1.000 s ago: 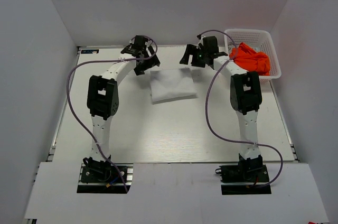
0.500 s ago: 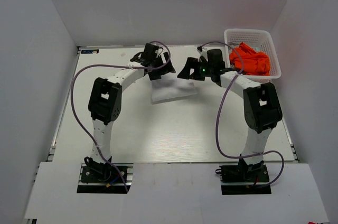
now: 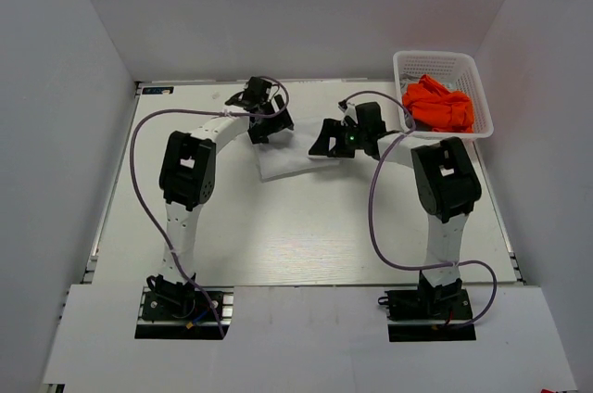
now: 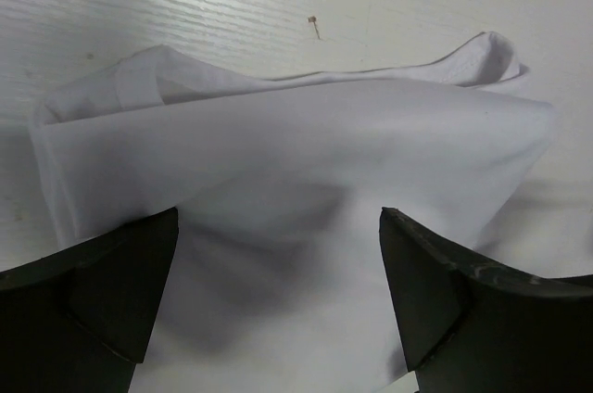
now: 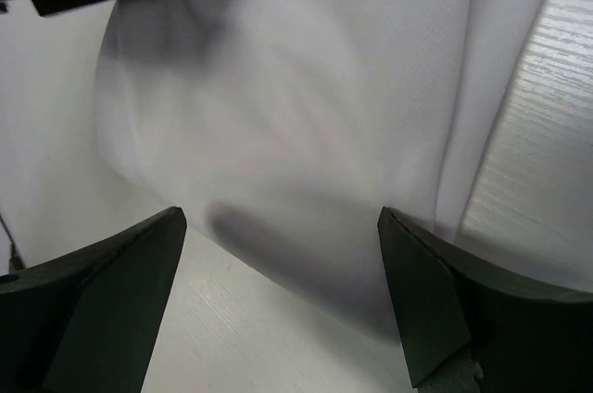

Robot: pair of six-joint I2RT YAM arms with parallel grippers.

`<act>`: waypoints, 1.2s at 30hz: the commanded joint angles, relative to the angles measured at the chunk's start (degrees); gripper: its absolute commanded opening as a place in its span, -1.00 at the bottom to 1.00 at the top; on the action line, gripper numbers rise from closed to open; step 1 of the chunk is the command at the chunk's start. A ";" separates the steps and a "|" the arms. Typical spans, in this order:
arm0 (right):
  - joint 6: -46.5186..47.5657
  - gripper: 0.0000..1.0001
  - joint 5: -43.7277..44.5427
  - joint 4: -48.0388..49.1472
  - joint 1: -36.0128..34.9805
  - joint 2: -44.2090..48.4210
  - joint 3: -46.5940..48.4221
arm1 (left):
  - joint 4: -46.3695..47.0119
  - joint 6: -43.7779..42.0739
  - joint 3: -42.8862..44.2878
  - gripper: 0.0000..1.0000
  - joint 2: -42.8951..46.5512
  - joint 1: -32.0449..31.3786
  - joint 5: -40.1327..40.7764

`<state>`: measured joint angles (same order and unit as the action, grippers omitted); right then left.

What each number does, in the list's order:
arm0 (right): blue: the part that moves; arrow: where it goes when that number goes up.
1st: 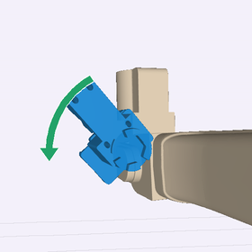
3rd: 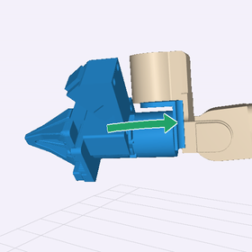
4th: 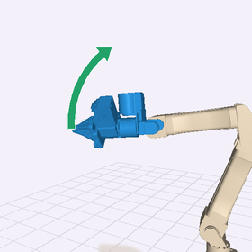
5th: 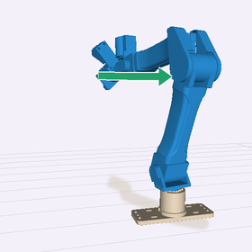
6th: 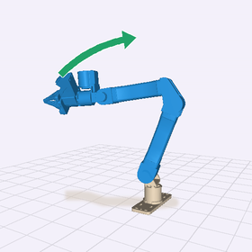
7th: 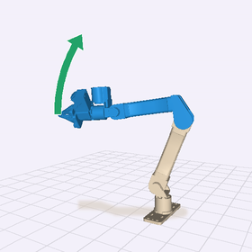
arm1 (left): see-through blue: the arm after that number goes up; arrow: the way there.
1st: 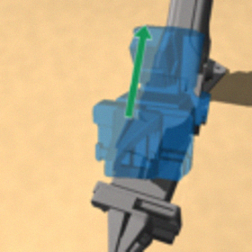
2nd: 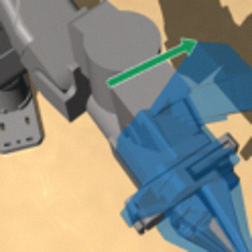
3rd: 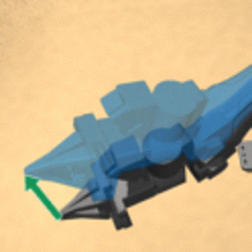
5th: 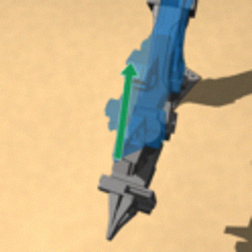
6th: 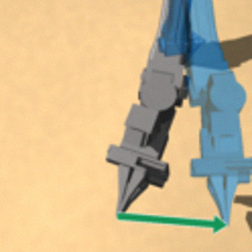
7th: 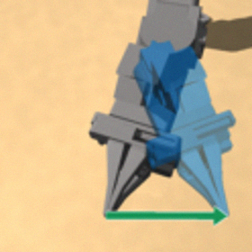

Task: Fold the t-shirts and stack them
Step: Smooth out wrinkles on the folded tshirt, then put the neatly folded tshirt into the corner of the board with the left arm

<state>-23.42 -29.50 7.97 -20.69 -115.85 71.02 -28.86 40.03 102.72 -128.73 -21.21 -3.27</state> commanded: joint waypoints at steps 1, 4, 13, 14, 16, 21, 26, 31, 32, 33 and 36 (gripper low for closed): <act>3.90 0.81 3.30 -2.34 -0.93 4.57 2.27 | -4.71 -4.07 3.89 1.00 4.52 -0.84 5.54; 4.70 0.81 5.85 -1.47 -1.81 10.29 -0.17 | -3.49 -4.08 -2.65 1.00 12.34 -0.85 6.34; -0.31 0.81 17.10 -0.14 -2.95 22.93 -11.96 | -7.08 1.01 -14.22 1.00 16.41 -1.38 9.86; -0.31 0.81 17.54 -0.49 -2.95 23.65 -12.83 | -7.69 1.01 -13.51 0.95 15.27 -1.38 9.25; -0.66 0.81 19.21 -1.28 -2.87 26.54 -13.36 | -9.10 1.01 -11.24 0.86 11.58 -1.38 10.46; 0.39 0.81 23.51 -4.27 -2.69 31.47 -15.03 | -14.90 2.95 -7.19 0.49 6.13 -1.38 12.58; 0.22 0.81 26.24 -4.62 -2.52 36.04 -17.15 | -14.91 2.16 -5.43 -0.43 4.89 -1.38 15.13; 0.57 0.81 29.23 -6.12 -2.43 40.35 -18.11 | -21.58 -8.00 6.60 -1.00 0.85 1.08 26.77; 1.00 0.81 29.23 -6.12 -2.60 40.79 -18.46 | -22.63 -10.39 8.45 -1.00 0.06 2.04 29.17; 1.27 0.81 31.15 -6.03 -2.43 41.58 -18.47 | -23.42 -13.11 11.42 -1.00 0.05 2.57 31.20; 2.32 0.81 32.91 -6.30 -2.43 43.07 -18.90 | -19.59 -23.48 12.77 -1.00 1.27 5.47 35.78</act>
<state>-22.96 -0.51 1.58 -23.38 -74.91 52.77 -48.93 28.27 112.12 -130.76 -19.35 22.68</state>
